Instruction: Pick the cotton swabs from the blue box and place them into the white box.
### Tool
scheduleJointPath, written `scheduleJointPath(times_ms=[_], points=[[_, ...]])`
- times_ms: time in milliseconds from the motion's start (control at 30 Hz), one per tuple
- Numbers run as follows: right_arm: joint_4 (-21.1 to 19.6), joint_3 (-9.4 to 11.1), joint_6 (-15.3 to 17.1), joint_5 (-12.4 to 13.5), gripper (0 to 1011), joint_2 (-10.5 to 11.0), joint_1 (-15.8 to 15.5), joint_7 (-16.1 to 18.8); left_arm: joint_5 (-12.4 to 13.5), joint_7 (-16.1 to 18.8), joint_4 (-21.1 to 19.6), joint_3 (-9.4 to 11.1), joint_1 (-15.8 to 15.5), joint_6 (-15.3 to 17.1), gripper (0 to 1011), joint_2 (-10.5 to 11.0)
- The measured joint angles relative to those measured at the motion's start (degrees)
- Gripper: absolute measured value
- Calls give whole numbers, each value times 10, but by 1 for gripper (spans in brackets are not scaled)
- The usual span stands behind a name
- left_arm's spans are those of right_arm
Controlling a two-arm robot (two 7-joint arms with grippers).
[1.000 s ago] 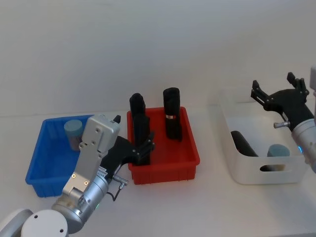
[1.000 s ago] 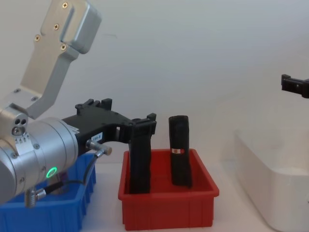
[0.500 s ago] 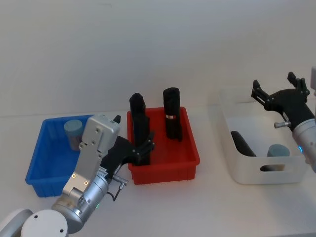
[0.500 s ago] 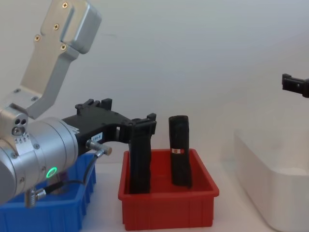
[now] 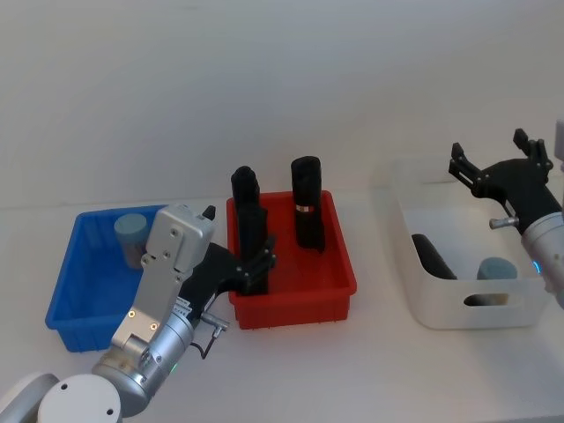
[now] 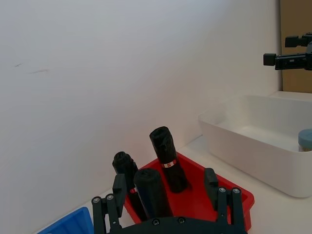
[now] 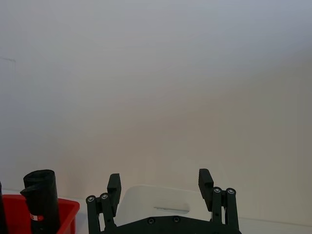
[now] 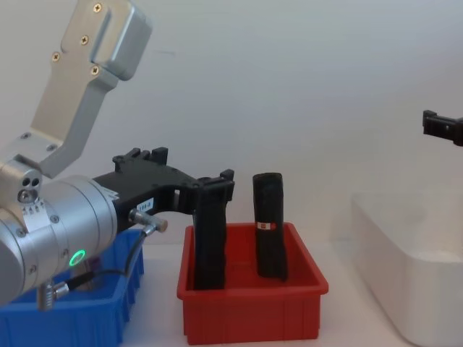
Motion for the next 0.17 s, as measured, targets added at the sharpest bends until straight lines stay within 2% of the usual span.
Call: scheduleJointPath(times_ms=[167], points=[[0, 0, 0, 0, 1001, 0, 0, 0, 0, 0, 0, 0, 0, 0, 1004, 0]])
